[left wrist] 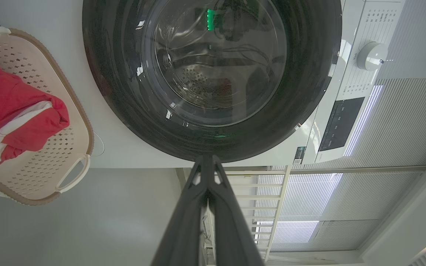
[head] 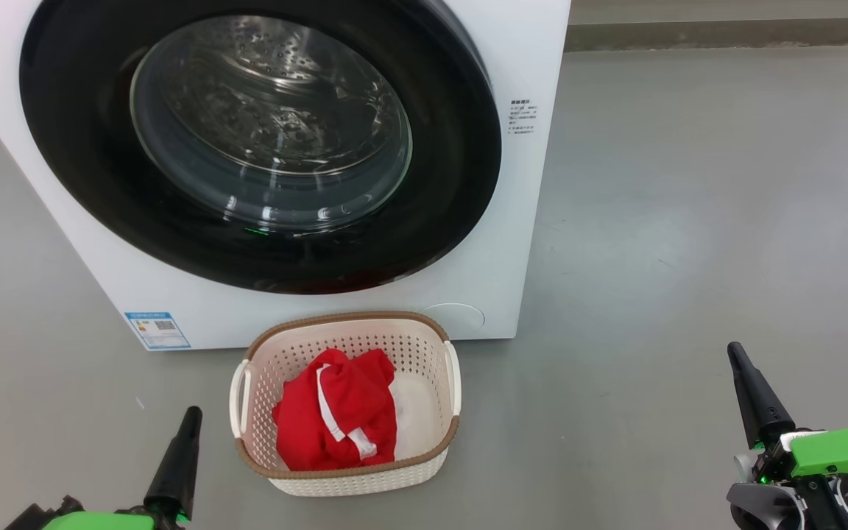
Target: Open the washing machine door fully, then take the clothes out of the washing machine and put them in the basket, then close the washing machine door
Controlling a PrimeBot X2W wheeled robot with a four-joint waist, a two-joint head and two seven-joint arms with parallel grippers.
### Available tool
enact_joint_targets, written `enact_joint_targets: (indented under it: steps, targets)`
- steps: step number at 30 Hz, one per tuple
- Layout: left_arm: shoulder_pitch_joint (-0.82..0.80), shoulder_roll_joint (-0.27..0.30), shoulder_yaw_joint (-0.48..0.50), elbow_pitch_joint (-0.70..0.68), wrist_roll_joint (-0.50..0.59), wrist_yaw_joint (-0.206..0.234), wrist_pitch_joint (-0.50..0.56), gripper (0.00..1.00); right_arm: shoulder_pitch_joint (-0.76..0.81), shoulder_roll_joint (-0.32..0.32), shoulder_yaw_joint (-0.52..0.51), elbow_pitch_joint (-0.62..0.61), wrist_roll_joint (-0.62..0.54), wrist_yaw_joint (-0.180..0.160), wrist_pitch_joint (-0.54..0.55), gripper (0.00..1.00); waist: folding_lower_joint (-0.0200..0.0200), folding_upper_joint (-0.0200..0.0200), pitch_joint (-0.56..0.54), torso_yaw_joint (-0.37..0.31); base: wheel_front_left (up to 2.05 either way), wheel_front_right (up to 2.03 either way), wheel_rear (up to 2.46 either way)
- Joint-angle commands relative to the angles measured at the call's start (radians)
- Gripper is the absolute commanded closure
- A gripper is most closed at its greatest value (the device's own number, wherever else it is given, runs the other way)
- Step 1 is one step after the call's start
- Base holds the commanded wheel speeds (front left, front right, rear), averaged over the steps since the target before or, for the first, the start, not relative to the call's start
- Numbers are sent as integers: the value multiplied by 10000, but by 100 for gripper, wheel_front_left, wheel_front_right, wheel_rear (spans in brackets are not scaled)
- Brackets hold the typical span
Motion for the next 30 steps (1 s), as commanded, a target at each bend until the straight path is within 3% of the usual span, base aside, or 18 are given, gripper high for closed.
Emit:
enact_joint_targets:
  steps: [1, 30]
  targets:
    - [-427, 176, 366, -198, 52, -121, 53, 100, -488, -168, 217, -253, 25, 4, 72, 100, -1, 0, 0, 0, 0, 0, 0]
    - [-429, 134, 422, -197, 100, -117, 98, 100, -488, -168, 218, -253, 25, 4, 71, 100, -1, 0, 0, 0, 0, 0, 0]
